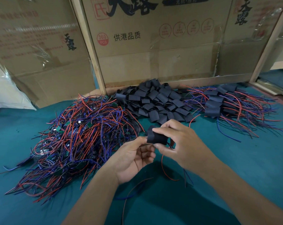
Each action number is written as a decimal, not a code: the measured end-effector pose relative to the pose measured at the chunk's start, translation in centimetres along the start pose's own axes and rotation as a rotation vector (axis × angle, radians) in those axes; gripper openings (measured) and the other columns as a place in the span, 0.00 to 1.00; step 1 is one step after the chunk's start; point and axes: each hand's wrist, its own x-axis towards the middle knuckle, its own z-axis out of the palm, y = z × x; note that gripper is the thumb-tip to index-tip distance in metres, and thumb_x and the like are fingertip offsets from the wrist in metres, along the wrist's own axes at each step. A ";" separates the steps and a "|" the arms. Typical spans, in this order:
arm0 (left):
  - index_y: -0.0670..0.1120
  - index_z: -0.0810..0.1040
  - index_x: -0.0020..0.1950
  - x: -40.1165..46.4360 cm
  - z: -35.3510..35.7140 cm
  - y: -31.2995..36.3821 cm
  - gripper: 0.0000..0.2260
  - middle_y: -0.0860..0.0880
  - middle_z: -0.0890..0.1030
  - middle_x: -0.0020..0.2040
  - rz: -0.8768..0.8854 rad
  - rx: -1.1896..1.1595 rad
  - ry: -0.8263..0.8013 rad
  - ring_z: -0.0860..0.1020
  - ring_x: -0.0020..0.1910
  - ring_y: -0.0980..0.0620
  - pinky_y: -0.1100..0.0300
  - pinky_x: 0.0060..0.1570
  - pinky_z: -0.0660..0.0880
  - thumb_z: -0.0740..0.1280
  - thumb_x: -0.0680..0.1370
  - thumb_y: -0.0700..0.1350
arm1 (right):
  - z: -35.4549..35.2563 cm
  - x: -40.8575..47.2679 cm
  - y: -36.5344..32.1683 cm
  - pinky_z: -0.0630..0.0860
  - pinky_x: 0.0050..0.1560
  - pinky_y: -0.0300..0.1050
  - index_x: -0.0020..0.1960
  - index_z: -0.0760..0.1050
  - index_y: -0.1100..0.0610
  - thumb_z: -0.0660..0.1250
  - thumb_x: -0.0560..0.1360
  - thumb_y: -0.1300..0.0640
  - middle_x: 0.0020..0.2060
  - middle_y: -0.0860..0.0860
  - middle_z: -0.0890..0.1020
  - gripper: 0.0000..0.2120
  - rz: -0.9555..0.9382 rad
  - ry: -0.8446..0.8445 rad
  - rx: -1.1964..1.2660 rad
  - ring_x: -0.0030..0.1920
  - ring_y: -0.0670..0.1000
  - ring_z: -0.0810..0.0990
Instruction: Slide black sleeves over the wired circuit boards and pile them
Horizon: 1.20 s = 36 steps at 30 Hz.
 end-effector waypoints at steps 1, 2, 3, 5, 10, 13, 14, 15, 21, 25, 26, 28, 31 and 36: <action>0.41 0.85 0.38 0.0 -0.1 -0.1 0.08 0.44 0.80 0.35 0.005 -0.009 0.004 0.78 0.30 0.51 0.62 0.32 0.78 0.71 0.68 0.46 | 0.0 0.0 0.1 0.68 0.48 0.34 0.62 0.80 0.57 0.75 0.73 0.56 0.49 0.50 0.77 0.18 0.003 -0.005 0.005 0.46 0.46 0.74; 0.40 0.84 0.40 0.1 -0.2 -0.1 0.09 0.43 0.80 0.35 0.018 -0.022 0.015 0.78 0.30 0.51 0.62 0.32 0.77 0.71 0.67 0.45 | 0.0 0.1 0.1 0.67 0.48 0.31 0.62 0.80 0.57 0.75 0.73 0.56 0.50 0.49 0.76 0.18 0.012 -0.008 0.022 0.46 0.44 0.73; 0.39 0.82 0.43 0.1 -0.2 -0.1 0.09 0.43 0.80 0.35 0.029 -0.033 0.026 0.78 0.30 0.51 0.62 0.31 0.77 0.71 0.67 0.44 | -0.1 0.1 0.1 0.66 0.49 0.29 0.62 0.80 0.56 0.75 0.73 0.56 0.50 0.48 0.76 0.18 0.031 -0.012 0.053 0.47 0.43 0.73; 0.36 0.78 0.49 0.2 -0.2 -0.1 0.10 0.43 0.79 0.35 0.045 -0.036 0.033 0.78 0.30 0.51 0.62 0.31 0.77 0.70 0.71 0.40 | -0.3 0.1 0.2 0.66 0.50 0.26 0.60 0.80 0.51 0.75 0.72 0.53 0.48 0.43 0.77 0.17 0.090 -0.025 0.141 0.48 0.41 0.74; 0.36 0.76 0.57 0.1 -0.2 -0.1 0.07 0.44 0.79 0.36 0.048 0.005 -0.011 0.77 0.31 0.52 0.63 0.33 0.77 0.63 0.80 0.37 | -0.5 0.3 0.2 0.77 0.39 0.41 0.51 0.80 0.48 0.70 0.76 0.50 0.39 0.46 0.83 0.05 0.385 -0.145 0.473 0.36 0.43 0.81; 0.36 0.77 0.54 0.0 0.1 -0.3 0.09 0.44 0.79 0.36 0.064 0.012 -0.041 0.77 0.32 0.52 0.63 0.33 0.77 0.66 0.76 0.39 | -0.5 0.2 0.1 0.76 0.31 0.42 0.49 0.79 0.60 0.70 0.77 0.59 0.33 0.50 0.81 0.04 0.557 -0.201 0.779 0.33 0.49 0.80; 0.37 0.78 0.51 0.1 0.1 -0.3 0.09 0.44 0.79 0.36 0.067 0.008 -0.050 0.77 0.32 0.52 0.63 0.33 0.77 0.68 0.74 0.40 | -0.7 0.2 0.2 0.75 0.30 0.41 0.49 0.79 0.61 0.69 0.77 0.60 0.33 0.49 0.81 0.04 0.582 -0.208 0.823 0.33 0.49 0.80; 0.38 0.78 0.49 0.1 0.2 -0.4 0.09 0.44 0.79 0.36 0.068 0.001 -0.056 0.78 0.32 0.52 0.62 0.33 0.77 0.69 0.73 0.42 | -1.0 0.3 0.3 0.74 0.30 0.40 0.49 0.78 0.62 0.70 0.77 0.61 0.32 0.49 0.81 0.04 0.596 -0.208 0.841 0.33 0.49 0.80; 0.38 0.79 0.51 0.3 0.5 -0.5 0.10 0.45 0.78 0.37 0.076 0.041 -0.037 0.77 0.33 0.52 0.63 0.34 0.77 0.69 0.75 0.44 | -4.3 1.7 3.0 0.72 0.27 0.38 0.47 0.80 0.60 0.71 0.76 0.60 0.32 0.50 0.81 0.03 0.691 0.021 0.800 0.32 0.47 0.80; 0.38 0.78 0.53 0.6 0.5 -0.8 0.07 0.45 0.78 0.37 0.077 0.088 -0.012 0.77 0.33 0.52 0.63 0.35 0.77 0.64 0.81 0.41 | -7.9 5.9 8.8 0.69 0.22 0.37 0.44 0.79 0.56 0.73 0.75 0.57 0.31 0.50 0.82 0.04 0.739 0.214 0.560 0.28 0.45 0.79; 0.38 0.78 0.53 0.6 0.5 -0.8 0.07 0.46 0.78 0.37 0.073 0.092 -0.007 0.77 0.33 0.52 0.62 0.35 0.77 0.64 0.81 0.41 | -9.1 7.1 10.5 0.69 0.22 0.37 0.43 0.79 0.56 0.73 0.75 0.57 0.32 0.52 0.82 0.04 0.760 0.241 0.512 0.27 0.45 0.78; 0.38 0.78 0.52 0.7 0.6 -0.9 0.07 0.45 0.78 0.37 0.064 0.083 -0.005 0.77 0.33 0.52 0.62 0.35 0.77 0.64 0.81 0.41 | -11.2 9.2 13.9 0.70 0.27 0.40 0.44 0.79 0.60 0.72 0.76 0.56 0.36 0.56 0.80 0.07 0.816 0.261 0.393 0.29 0.49 0.78; 0.38 0.78 0.52 0.7 0.5 -1.0 0.07 0.45 0.78 0.37 0.057 0.057 -0.016 0.77 0.33 0.51 0.61 0.35 0.76 0.65 0.81 0.41 | -13.0 10.9 16.6 0.69 0.39 0.46 0.54 0.76 0.65 0.68 0.77 0.49 0.44 0.61 0.78 0.19 0.915 0.161 -0.081 0.45 0.60 0.79; 0.38 0.79 0.51 1.0 0.0 -1.2 0.07 0.45 0.78 0.37 0.064 0.057 -0.018 0.77 0.34 0.51 0.61 0.36 0.77 0.65 0.81 0.42 | -11.2 12.9 12.9 0.69 0.58 0.51 0.69 0.67 0.58 0.64 0.77 0.52 0.66 0.59 0.70 0.22 0.730 0.335 -0.214 0.61 0.61 0.74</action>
